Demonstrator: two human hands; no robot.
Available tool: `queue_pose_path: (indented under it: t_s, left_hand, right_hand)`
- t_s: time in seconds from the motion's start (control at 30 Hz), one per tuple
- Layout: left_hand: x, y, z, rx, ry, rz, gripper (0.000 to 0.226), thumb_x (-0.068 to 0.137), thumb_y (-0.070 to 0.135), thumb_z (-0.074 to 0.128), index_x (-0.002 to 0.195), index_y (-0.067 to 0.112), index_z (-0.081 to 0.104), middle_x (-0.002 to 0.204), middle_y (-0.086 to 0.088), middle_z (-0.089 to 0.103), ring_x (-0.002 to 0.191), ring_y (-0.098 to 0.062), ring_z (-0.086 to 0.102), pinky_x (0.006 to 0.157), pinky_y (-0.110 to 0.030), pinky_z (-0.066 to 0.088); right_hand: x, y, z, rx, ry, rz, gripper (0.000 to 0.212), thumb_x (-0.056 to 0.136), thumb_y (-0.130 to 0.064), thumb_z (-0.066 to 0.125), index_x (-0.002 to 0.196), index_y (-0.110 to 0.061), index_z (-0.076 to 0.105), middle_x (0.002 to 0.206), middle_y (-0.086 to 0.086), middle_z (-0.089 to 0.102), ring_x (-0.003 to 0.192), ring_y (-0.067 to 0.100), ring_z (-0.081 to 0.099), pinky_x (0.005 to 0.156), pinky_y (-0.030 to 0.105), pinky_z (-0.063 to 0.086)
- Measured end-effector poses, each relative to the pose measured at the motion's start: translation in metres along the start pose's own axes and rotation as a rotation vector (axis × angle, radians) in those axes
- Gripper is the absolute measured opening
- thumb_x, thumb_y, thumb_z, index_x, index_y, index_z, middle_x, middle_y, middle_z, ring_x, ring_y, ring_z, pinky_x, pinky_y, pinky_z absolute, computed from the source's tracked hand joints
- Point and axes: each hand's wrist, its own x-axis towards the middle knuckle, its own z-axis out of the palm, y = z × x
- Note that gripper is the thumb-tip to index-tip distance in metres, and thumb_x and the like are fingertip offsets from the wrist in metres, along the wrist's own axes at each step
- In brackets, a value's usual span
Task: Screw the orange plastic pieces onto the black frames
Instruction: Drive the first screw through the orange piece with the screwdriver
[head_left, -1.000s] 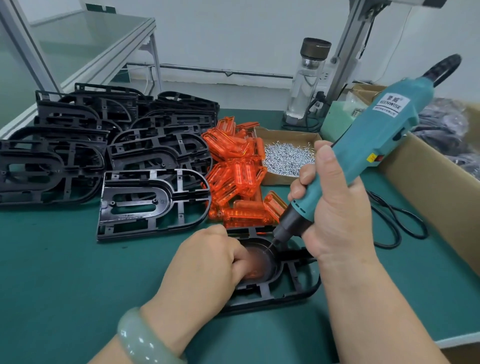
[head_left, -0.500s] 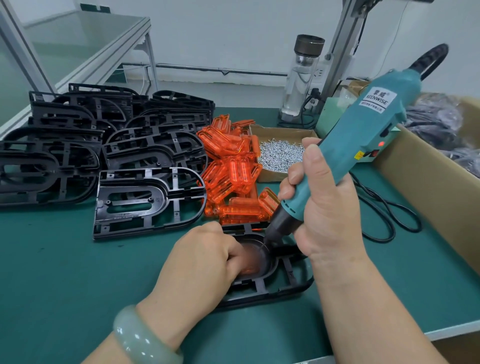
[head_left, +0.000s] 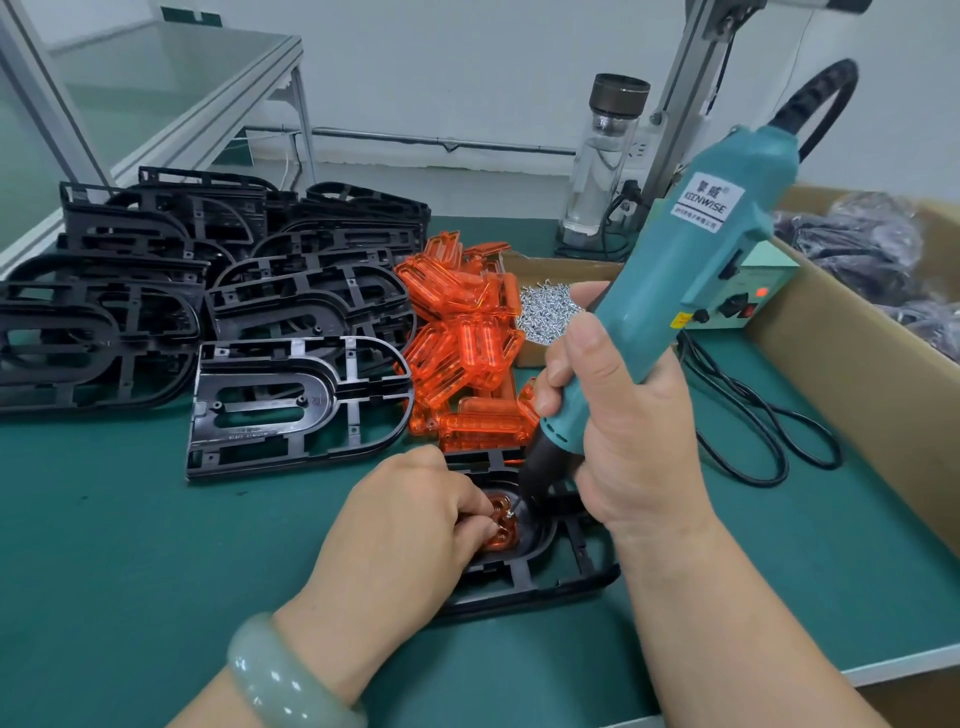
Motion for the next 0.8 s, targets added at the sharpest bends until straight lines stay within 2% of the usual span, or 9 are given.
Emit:
queue_pose_path:
  t_s: [0.1, 0.17, 0.23, 0.33, 0.4, 0.63, 0.8]
  left_hand:
    - [0.0, 0.0, -0.001, 0.005, -0.004, 0.009, 0.012, 0.082, 0.038, 0.067, 0.091, 0.035, 0.073, 0.081, 0.01, 0.05, 0.08, -0.007, 0.052, 0.072, -0.026, 0.044]
    - [-0.001, 0.001, -0.001, 0.014, -0.004, 0.014, 0.013, 0.082, 0.038, 0.067, 0.092, 0.035, 0.073, 0.081, 0.01, 0.049, 0.079, -0.009, 0.051, 0.071, -0.026, 0.043]
    - [-0.001, 0.001, -0.001, 0.024, -0.002, 0.021, 0.013, 0.082, 0.038, 0.067, 0.092, 0.035, 0.073, 0.081, 0.01, 0.049, 0.08, -0.01, 0.051, 0.07, -0.026, 0.043]
    - [-0.001, 0.002, -0.001, 0.025, -0.002, 0.027, 0.012, 0.082, 0.037, 0.067, 0.092, 0.035, 0.074, 0.082, 0.009, 0.051, 0.082, -0.011, 0.053, 0.073, -0.026, 0.044]
    - [-0.001, 0.001, -0.001, 0.026, -0.008, 0.024, 0.013, 0.082, 0.038, 0.066, 0.093, 0.035, 0.073, 0.084, 0.009, 0.052, 0.085, -0.011, 0.054, 0.077, -0.027, 0.044]
    - [-0.001, 0.001, 0.0, 0.06, -0.019, 0.021, 0.016, 0.084, 0.042, 0.062, 0.096, 0.037, 0.071, 0.086, 0.011, 0.05, 0.088, -0.009, 0.051, 0.077, -0.024, 0.042]
    - [-0.001, 0.001, 0.0, 0.047, -0.015, 0.022, 0.014, 0.083, 0.041, 0.063, 0.094, 0.036, 0.072, 0.085, 0.011, 0.05, 0.088, -0.009, 0.052, 0.078, -0.025, 0.043]
  right_hand:
    - [0.0, -0.006, -0.004, 0.025, -0.163, 0.034, 0.055, 0.075, -0.053, 0.074, 0.111, -0.016, 0.056, 0.07, 0.001, 0.057, 0.059, 0.018, 0.054, 0.061, 0.029, 0.047]
    - [0.002, -0.013, -0.007, 0.062, -0.277, 0.067, 0.065, 0.071, -0.06, 0.074, 0.11, -0.011, 0.059, 0.075, 0.003, 0.061, 0.066, 0.019, 0.06, 0.065, 0.03, 0.05]
    - [0.005, -0.019, -0.006, 0.048, -0.342, 0.047, 0.057, 0.071, -0.055, 0.077, 0.102, -0.01, 0.06, 0.074, 0.003, 0.062, 0.063, 0.019, 0.061, 0.063, 0.028, 0.05]
    - [0.004, -0.018, 0.001, 0.03, -0.339, 0.019, 0.04, 0.071, -0.038, 0.081, 0.096, -0.014, 0.06, 0.065, 0.002, 0.057, 0.054, 0.018, 0.053, 0.058, 0.027, 0.045]
    - [0.002, -0.014, 0.004, 0.016, -0.312, 0.004, 0.024, 0.075, -0.026, 0.071, 0.095, -0.017, 0.061, 0.063, 0.001, 0.055, 0.053, 0.017, 0.051, 0.057, 0.027, 0.043]
    - [0.003, -0.006, -0.005, 0.026, -0.165, 0.026, 0.023, 0.075, -0.026, 0.067, 0.097, -0.024, 0.061, 0.062, 0.0, 0.053, 0.053, 0.019, 0.051, 0.059, 0.03, 0.045]
    - [0.003, -0.001, -0.002, 0.061, -0.169, -0.005, 0.018, 0.078, -0.026, 0.066, 0.095, -0.025, 0.06, 0.057, -0.004, 0.051, 0.046, 0.015, 0.047, 0.053, 0.026, 0.041]
